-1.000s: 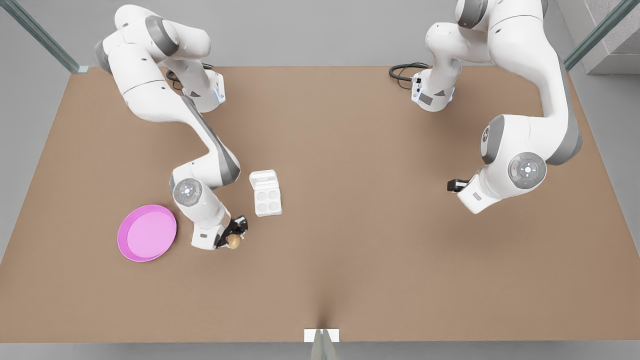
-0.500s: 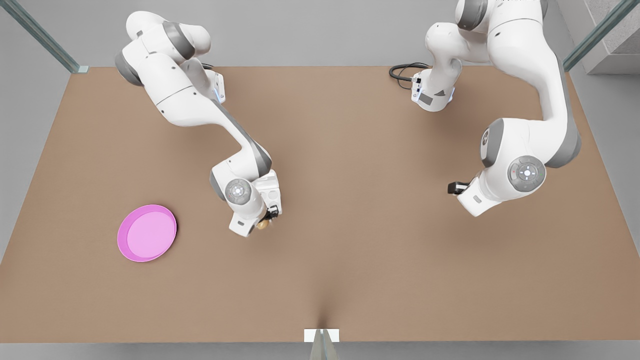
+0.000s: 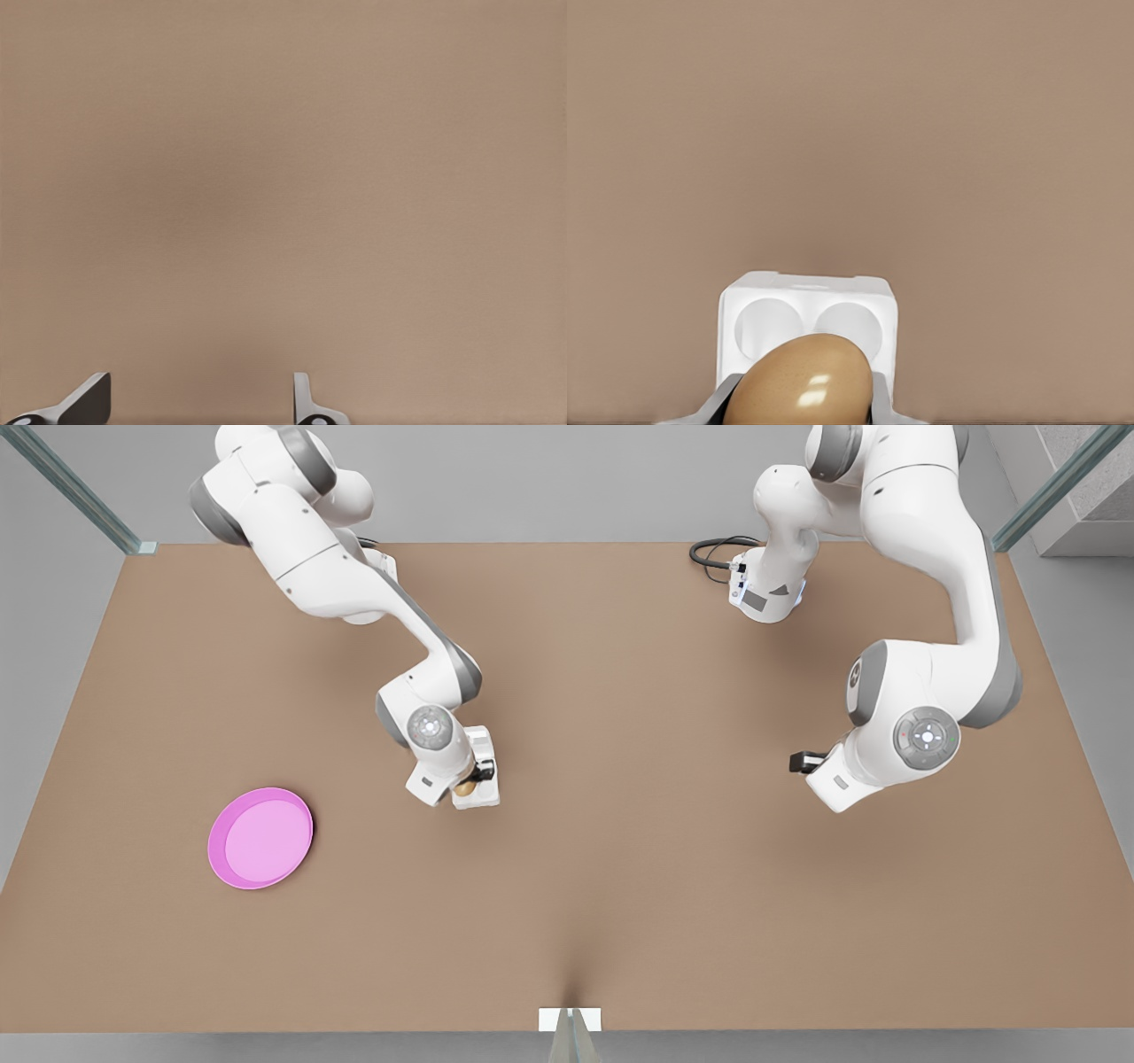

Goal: Pack egg into the box and close the box lid

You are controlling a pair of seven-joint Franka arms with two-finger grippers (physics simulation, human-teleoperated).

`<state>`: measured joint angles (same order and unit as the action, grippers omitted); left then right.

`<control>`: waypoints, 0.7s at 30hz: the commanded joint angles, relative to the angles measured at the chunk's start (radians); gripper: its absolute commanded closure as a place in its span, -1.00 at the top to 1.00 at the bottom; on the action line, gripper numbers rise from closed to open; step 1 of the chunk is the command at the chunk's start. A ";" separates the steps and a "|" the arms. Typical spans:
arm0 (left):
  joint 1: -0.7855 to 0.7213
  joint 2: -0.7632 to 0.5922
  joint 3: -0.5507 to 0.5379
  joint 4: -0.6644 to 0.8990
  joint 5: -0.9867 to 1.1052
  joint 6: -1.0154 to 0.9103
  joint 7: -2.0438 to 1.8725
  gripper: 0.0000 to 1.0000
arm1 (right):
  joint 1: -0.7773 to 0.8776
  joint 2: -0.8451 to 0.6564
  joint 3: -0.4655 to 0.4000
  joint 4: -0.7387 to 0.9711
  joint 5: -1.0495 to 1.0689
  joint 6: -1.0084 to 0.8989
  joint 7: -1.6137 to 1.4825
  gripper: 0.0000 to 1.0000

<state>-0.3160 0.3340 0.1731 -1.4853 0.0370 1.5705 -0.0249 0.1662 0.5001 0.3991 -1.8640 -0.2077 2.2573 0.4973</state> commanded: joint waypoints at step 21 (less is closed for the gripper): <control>-0.011 0.016 0.000 0.002 0.001 -0.035 0.000 1.00 | -0.122 -0.299 -0.381 0.450 0.217 -0.680 -0.586 1.00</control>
<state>-0.3263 0.3494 0.1735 -1.4846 0.0380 1.5684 -0.0247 0.0409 0.2621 0.1401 -1.4414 -0.1272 2.0724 0.5280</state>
